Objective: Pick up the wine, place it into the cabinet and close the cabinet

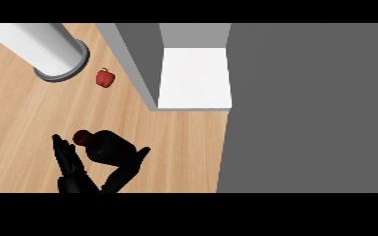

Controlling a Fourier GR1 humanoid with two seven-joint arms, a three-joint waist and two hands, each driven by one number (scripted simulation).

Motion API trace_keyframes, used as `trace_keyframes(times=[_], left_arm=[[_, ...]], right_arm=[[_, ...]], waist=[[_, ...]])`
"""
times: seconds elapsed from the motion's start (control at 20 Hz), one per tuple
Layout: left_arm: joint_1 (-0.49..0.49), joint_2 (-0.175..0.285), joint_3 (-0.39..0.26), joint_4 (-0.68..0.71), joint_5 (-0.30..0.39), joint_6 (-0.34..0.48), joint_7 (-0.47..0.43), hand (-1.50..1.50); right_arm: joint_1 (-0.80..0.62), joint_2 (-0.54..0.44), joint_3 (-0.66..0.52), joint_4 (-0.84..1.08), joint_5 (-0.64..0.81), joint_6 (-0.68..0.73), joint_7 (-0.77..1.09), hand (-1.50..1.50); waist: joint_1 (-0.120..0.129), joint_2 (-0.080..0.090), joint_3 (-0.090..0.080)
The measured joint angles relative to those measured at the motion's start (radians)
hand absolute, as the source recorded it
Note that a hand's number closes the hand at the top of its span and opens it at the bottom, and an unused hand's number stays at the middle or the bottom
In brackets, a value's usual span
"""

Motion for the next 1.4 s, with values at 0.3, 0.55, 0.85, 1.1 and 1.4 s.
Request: trace_keyframes(times=[0.3,0.55,0.85,1.1,1.4], left_arm=[[-0.01,-0.056,0.052,0.041,0.092,-0.052,-0.1,-1.5],[0.016,-0.105,0.126,0.074,0.185,-0.139,-0.217,-1.5],[0.021,-0.214,0.269,0.136,0.337,-0.326,-0.415,1.5],[0.056,-0.299,0.385,0.22,0.472,-0.579,-0.661,1.5],[-0.006,-0.285,0.507,0.383,0.571,-0.862,-0.894,1.5]], right_arm=[[0.0,0.002,0.002,0.0,-0.001,-0.002,0.001,-1.5],[0.016,-0.002,0.001,-0.005,-0.003,0.004,-0.004,-1.5],[0.014,-0.007,-0.014,-0.004,-0.006,0.004,-0.012,-1.5],[0.009,-0.012,-0.014,-0.001,-0.008,0.005,-0.006,-1.5],[-0.024,-0.015,-0.013,0.0,-0.01,-0.01,0.015,-1.5]], waist=[[0.0,0.0,-0.001],[0.0,-0.002,-0.001],[0.002,-0.001,-0.002],[0.004,-0.002,0.004],[-0.008,-0.006,0.016]])
